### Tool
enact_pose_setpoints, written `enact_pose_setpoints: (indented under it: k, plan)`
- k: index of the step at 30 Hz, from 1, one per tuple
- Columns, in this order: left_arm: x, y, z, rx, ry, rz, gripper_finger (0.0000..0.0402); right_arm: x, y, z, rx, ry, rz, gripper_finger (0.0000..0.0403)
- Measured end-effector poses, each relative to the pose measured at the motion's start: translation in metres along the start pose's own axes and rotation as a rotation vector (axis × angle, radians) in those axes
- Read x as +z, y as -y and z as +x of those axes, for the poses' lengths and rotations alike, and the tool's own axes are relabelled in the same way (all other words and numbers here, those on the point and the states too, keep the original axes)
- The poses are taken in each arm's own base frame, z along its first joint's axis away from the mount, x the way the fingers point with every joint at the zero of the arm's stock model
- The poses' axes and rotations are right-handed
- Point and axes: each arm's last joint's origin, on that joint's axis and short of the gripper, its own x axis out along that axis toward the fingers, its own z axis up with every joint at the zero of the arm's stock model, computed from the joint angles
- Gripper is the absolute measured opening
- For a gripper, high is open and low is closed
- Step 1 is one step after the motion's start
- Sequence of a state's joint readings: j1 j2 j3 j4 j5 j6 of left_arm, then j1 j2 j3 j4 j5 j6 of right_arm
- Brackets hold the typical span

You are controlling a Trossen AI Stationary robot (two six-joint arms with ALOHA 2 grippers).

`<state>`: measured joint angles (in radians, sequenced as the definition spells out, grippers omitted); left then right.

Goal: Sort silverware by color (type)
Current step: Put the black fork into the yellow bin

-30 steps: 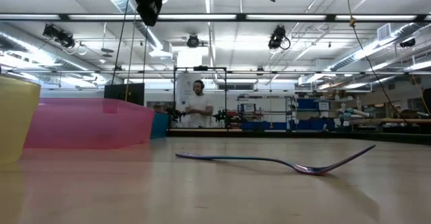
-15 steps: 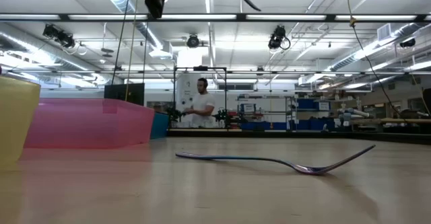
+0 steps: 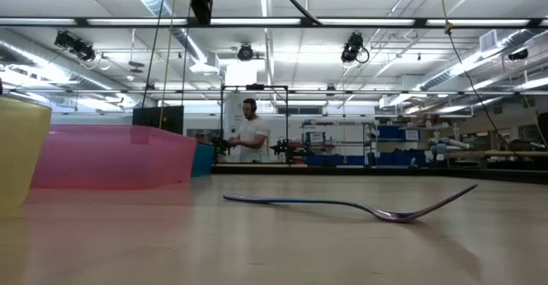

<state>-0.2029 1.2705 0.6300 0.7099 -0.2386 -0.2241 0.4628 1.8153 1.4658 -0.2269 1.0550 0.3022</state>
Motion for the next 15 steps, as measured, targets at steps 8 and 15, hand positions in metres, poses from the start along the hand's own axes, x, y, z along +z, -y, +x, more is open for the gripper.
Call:
enact_pose_setpoints:
  k: [8,15]
  plan:
    - [0.002,-0.009,0.002,0.027,0.005,0.007,0.0029,0.001,0.006,0.01,-0.003,-0.015,-0.024,0.0009]
    - [0.001,-0.009,0.002,0.031,0.0,0.045,0.0007,0.001,0.007,0.013,0.002,-0.023,-0.04,0.0012]
